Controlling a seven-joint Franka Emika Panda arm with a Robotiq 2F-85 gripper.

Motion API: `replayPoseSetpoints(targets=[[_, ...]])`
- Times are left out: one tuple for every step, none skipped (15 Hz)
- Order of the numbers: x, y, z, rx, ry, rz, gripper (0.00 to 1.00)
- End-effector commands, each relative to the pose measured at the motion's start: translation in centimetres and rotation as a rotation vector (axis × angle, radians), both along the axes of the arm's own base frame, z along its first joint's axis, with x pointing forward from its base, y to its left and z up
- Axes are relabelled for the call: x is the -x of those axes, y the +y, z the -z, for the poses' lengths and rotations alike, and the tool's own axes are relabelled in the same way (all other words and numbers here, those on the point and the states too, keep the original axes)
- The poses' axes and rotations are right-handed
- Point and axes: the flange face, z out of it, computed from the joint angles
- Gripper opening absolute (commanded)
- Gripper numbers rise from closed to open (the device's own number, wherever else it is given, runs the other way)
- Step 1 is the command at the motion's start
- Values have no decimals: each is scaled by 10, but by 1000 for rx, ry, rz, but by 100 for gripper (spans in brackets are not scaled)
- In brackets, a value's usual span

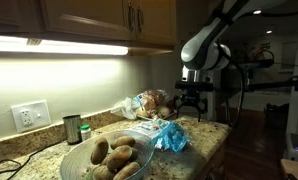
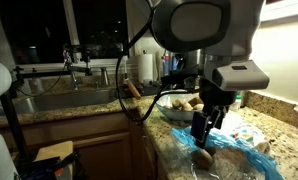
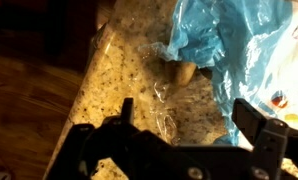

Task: Pick up a potato from the packaging and put it in the bowl

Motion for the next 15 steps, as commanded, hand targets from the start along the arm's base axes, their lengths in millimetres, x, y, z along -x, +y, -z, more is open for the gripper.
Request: replayPoseSetpoints(targets=[[-8,-7,3,-26,20,-12,100],[-10,-8,5,-25,20,-14,100],[-11,-9,6,-23,19,-17,100],[-13,-10,8,-23,21,-20,100],[-15,-10,9,-22,19,-24,100],[-18,-10,10,-27,16,-30,100],[-20,-9,13,-33,15,-41,100],[-24,-8,14,-38,13,-50,100],[-26,-7,16,-43,17,-67,100],[-20,-7,16,-13,13,-44,100],[-22,-7,17,-13,14,-48,100],[-22,-6,18,-13,16,-50,100],[-23,-5,19,-13,16,-51,100],[-23,-5,19,-13,16,-51,100],[-25,-7,22,-14,30,-45,100]])
